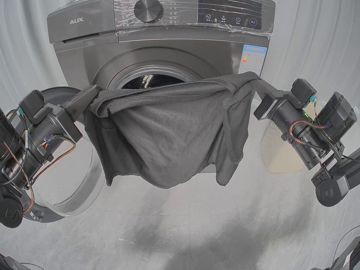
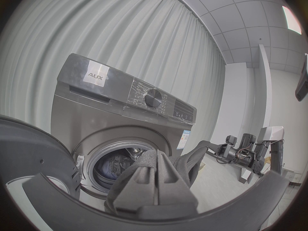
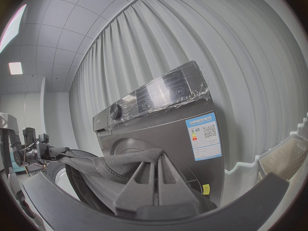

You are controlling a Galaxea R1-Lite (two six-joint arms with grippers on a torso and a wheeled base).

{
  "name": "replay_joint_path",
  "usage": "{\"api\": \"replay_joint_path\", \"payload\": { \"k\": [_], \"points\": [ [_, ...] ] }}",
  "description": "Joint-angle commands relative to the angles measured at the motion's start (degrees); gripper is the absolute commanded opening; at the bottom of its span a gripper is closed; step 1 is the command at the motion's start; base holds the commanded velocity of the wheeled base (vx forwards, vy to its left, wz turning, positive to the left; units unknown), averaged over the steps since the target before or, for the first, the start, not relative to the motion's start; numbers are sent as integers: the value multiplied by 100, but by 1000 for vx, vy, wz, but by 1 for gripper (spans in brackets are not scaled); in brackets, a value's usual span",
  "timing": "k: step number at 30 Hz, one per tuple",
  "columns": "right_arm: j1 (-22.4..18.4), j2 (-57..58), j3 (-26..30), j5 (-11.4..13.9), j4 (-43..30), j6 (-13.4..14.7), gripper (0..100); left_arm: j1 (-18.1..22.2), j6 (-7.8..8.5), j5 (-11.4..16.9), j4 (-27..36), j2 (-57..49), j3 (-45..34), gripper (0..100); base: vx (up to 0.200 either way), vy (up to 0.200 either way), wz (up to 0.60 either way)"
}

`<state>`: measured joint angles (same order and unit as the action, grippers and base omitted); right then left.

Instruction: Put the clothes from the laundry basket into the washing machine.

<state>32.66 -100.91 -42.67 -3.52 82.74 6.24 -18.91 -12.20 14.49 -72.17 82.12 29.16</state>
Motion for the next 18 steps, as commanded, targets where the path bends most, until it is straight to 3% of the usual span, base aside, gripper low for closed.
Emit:
{"api": "replay_joint_path", "payload": {
  "k": [1, 6, 7, 13, 18],
  "points": [
    [12, -7, 4, 1, 6, 0, 0, -34, -10, 1, 1, 33, 2, 0, 0, 0, 0],
    [74, -7, 48, 10, 6, 0, 0, -201, -1, 18, 1, 182, 37, 0, 0, 0, 0],
    [259, -7, 153, 10, -3, 9, 0, -421, 7, 1, -34, 279, 107, 0, 0, 0, 0],
    [1050, -297, 725, 10, 14, 17, 0, -579, 16, -17, -131, 463, 213, 0, 0, 0, 0],
    [1173, -807, 751, 27, 14, 97, 0, -623, 7, -52, -184, 542, 354, 0, 0, 0, 0]
  ]
}}
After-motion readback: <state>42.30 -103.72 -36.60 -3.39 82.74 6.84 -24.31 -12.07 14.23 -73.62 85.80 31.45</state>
